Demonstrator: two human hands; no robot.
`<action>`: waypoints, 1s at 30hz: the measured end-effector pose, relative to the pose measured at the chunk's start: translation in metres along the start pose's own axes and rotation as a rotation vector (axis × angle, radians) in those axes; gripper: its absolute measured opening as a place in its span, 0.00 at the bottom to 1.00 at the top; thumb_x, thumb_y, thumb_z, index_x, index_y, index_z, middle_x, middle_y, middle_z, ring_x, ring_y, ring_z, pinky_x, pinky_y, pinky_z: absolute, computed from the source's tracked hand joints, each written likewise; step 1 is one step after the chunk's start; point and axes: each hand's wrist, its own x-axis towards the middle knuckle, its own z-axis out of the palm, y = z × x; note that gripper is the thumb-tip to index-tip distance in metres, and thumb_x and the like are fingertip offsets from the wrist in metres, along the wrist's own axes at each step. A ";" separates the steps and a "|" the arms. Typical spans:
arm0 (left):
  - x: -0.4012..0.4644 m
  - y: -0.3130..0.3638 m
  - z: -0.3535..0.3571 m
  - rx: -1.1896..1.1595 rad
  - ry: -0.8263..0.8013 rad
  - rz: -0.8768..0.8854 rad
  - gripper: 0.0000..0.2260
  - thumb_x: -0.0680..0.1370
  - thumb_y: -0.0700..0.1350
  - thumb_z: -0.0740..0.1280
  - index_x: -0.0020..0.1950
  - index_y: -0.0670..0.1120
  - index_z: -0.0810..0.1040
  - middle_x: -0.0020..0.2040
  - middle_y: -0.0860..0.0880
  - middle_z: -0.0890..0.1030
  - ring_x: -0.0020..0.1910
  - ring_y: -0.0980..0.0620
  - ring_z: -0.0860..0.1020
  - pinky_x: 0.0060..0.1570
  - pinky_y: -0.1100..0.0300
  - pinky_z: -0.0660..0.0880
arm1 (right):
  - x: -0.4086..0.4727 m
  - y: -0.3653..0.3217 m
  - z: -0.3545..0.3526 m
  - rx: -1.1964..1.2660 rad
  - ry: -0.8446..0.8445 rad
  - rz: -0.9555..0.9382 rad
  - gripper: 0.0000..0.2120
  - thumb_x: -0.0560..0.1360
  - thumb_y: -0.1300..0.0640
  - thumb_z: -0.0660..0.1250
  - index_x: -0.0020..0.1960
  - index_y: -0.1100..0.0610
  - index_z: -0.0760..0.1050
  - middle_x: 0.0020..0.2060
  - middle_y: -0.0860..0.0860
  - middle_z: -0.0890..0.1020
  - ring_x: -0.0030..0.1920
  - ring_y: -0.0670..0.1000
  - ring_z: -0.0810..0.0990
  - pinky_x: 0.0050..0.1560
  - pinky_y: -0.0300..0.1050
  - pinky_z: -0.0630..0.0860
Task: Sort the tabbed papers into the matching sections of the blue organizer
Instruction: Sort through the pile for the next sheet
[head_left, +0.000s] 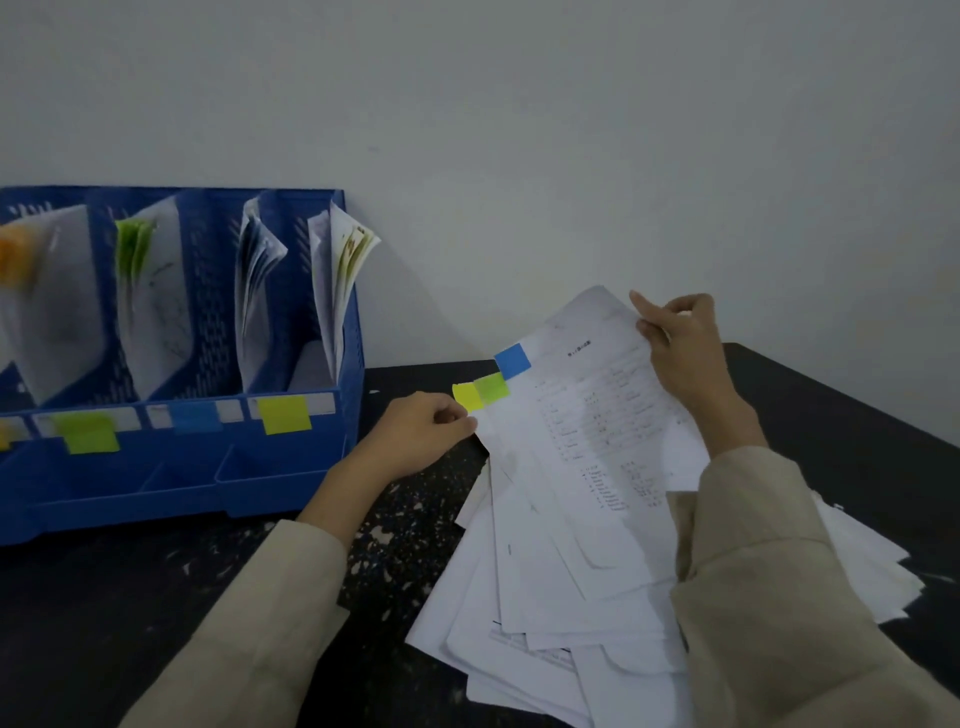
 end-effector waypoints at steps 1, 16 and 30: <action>0.000 0.000 0.001 0.005 -0.019 -0.006 0.13 0.78 0.52 0.64 0.60 0.48 0.79 0.56 0.51 0.79 0.54 0.55 0.74 0.50 0.63 0.66 | -0.001 0.001 0.003 -0.021 -0.025 0.010 0.18 0.80 0.62 0.59 0.70 0.55 0.69 0.52 0.55 0.65 0.51 0.54 0.69 0.59 0.40 0.68; -0.003 0.008 0.001 -0.279 0.012 0.037 0.23 0.78 0.50 0.65 0.71 0.49 0.64 0.61 0.54 0.72 0.59 0.57 0.70 0.57 0.63 0.65 | -0.002 -0.038 0.000 0.432 -0.016 0.084 0.12 0.82 0.58 0.55 0.41 0.60 0.68 0.32 0.50 0.69 0.33 0.48 0.66 0.35 0.39 0.63; -0.038 0.000 -0.107 -0.434 0.359 0.132 0.07 0.80 0.39 0.61 0.53 0.50 0.74 0.50 0.51 0.81 0.48 0.54 0.80 0.46 0.60 0.78 | -0.009 -0.114 0.009 0.728 -0.213 0.046 0.08 0.81 0.59 0.57 0.56 0.56 0.73 0.47 0.47 0.80 0.46 0.48 0.79 0.44 0.44 0.77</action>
